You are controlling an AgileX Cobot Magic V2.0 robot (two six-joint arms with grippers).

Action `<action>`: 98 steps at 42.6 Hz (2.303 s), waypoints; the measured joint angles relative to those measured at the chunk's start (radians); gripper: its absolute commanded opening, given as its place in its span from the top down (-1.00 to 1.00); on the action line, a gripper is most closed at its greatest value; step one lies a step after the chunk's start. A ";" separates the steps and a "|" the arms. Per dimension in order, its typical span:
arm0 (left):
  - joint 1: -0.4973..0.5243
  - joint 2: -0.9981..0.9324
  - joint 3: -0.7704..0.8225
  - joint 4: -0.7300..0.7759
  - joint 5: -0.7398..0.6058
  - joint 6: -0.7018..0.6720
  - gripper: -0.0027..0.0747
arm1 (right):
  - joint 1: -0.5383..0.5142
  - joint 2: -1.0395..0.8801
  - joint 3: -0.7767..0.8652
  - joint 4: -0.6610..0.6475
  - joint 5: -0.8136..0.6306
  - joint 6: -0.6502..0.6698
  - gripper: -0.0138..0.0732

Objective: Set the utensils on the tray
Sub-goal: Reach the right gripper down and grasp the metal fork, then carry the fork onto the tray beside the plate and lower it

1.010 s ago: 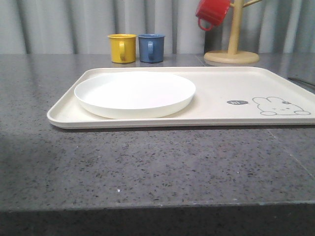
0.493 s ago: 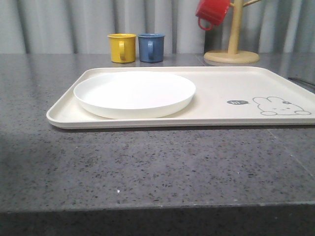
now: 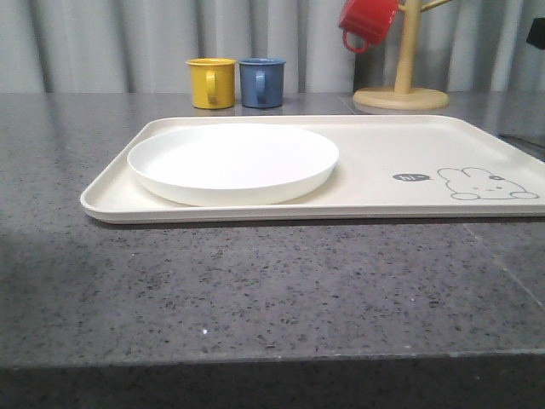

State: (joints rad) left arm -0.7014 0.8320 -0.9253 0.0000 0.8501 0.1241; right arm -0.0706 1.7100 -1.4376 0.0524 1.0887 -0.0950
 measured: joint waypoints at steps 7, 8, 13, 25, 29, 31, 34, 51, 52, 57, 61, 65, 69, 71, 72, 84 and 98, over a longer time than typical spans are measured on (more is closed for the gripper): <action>0.000 0.000 0.000 0.000 0.000 -0.001 0.04 | 0.000 0.076 -0.022 0.001 -0.006 -0.015 -0.19; 0.000 0.000 0.000 0.000 0.000 -0.001 0.04 | 0.000 0.084 -0.024 0.001 -0.008 -0.018 -0.18; 0.000 0.000 0.000 0.000 0.000 -0.001 0.04 | 0.000 0.095 -0.024 0.001 -0.008 -0.018 0.16; 0.000 0.000 0.000 0.000 0.000 -0.001 0.04 | 0.000 0.095 -0.024 0.002 -0.008 -0.018 0.70; 0.000 0.000 0.000 0.000 0.000 -0.001 0.04 | 0.000 0.095 -0.024 0.003 -0.008 -0.018 0.76; 0.000 0.000 0.000 0.000 0.000 -0.001 0.04 | 0.000 0.095 -0.024 0.003 -0.008 -0.018 0.77; 0.000 0.000 0.000 0.000 0.000 -0.001 0.04 | 0.000 0.095 -0.026 0.003 -0.008 -0.018 0.77; 0.000 0.000 0.000 0.000 0.000 -0.001 0.04 | 0.096 -0.013 -0.127 0.029 0.061 -0.016 0.76; 0.000 0.000 0.000 0.000 0.000 -0.001 0.04 | 0.117 -0.019 -0.134 0.031 0.067 -0.016 0.76; 0.000 0.000 0.000 0.000 0.000 -0.001 0.04 | 0.253 -0.028 -0.172 0.042 0.099 -0.014 0.75; 0.000 0.000 0.000 0.000 0.000 -0.001 0.04 | 0.349 -0.017 -0.185 0.044 0.108 0.040 0.70; 0.000 0.000 0.000 0.000 0.000 -0.001 0.04 | 0.413 0.002 -0.191 0.022 0.113 0.159 0.66; 0.000 0.000 0.000 0.000 0.000 -0.001 0.04 | 0.441 0.021 -0.191 -0.024 0.101 0.312 0.67; 0.000 0.000 0.000 0.000 0.000 -0.001 0.04 | 0.443 0.034 -0.193 -0.039 0.088 0.368 0.67; 0.000 0.000 0.000 0.000 0.000 -0.001 0.04 | 0.443 0.039 -0.193 -0.044 0.079 0.393 0.67; 0.000 0.000 0.000 0.000 0.000 -0.001 0.04 | 0.443 0.126 -0.193 -0.059 0.004 0.515 0.67; 0.000 0.000 0.000 0.000 0.000 -0.001 0.04 | 0.443 0.196 -0.193 -0.063 -0.003 0.536 0.66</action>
State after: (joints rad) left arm -0.7014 0.8320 -0.9253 0.0000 0.8501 0.1231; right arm 0.3729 1.9061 -1.6307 -0.0107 1.0854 0.4409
